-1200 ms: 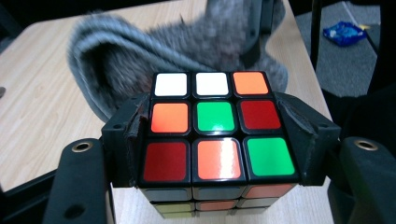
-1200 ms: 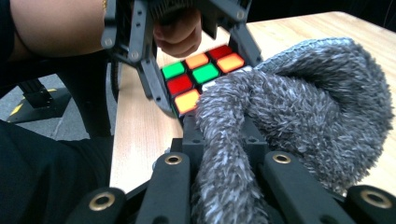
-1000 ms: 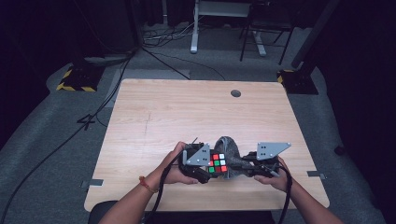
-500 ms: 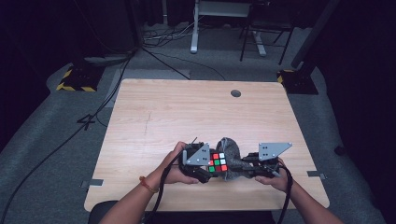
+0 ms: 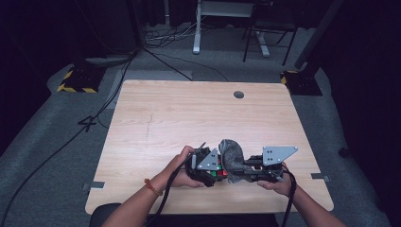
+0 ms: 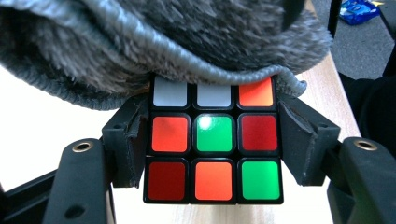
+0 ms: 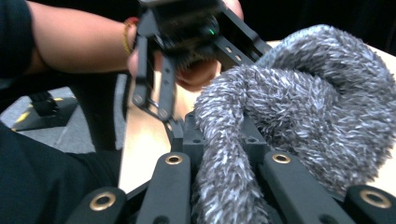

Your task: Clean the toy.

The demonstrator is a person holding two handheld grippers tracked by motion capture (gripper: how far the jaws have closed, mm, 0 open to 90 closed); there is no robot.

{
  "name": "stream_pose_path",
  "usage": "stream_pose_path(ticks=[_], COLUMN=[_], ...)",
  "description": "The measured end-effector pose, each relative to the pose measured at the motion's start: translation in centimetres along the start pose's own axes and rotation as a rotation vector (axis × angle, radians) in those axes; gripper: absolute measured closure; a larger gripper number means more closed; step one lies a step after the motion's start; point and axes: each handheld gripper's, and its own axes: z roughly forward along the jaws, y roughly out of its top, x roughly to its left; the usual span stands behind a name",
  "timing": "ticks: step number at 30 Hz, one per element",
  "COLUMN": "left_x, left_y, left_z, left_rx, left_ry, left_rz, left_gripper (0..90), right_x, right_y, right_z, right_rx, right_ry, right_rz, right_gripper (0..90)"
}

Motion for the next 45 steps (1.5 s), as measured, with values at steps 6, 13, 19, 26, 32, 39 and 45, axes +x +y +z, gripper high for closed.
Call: stream_pose_path(ticks=[6,13,19,26,32,39,45], left_x=[0.7,0.7,0.1,-0.1,0.1,0.8,0.7], left_y=[-0.1,-0.2,0.3,0.4,0.3,0.3,0.4], left_z=[-2.1,-2.5,-1.1,-0.4,0.0,-2.4,-3.1], left_rx=[-0.100,-0.124,-0.043,0.002,0.014,-0.099,-0.154], left_ry=[0.026,0.030,0.034,0.031,0.032,0.066,0.051], left_rz=[-0.034,-0.042,0.000,0.006,0.003,-0.023,-0.022], left_gripper=[33.8,33.6,33.0,33.1,33.5,33.5,33.5], right_x=[-1.9,-1.9,-0.5,0.6,0.8,-1.2,-2.7], right_y=[-1.8,-1.9,-0.8,0.5,0.8,-1.1,-3.0], right_z=[0.0,0.3,0.6,0.7,1.0,-0.1,0.9], right_rx=[0.102,0.073,0.051,0.023,0.020,0.105,0.157], right_ry=[-0.053,0.000,0.033,0.034,0.028,-0.075,-0.033], right_rz=[0.073,0.072,0.027,-0.020,-0.031,0.027,0.099], right_gripper=[78.3,78.2,78.2,78.3,78.2,78.0,77.9])
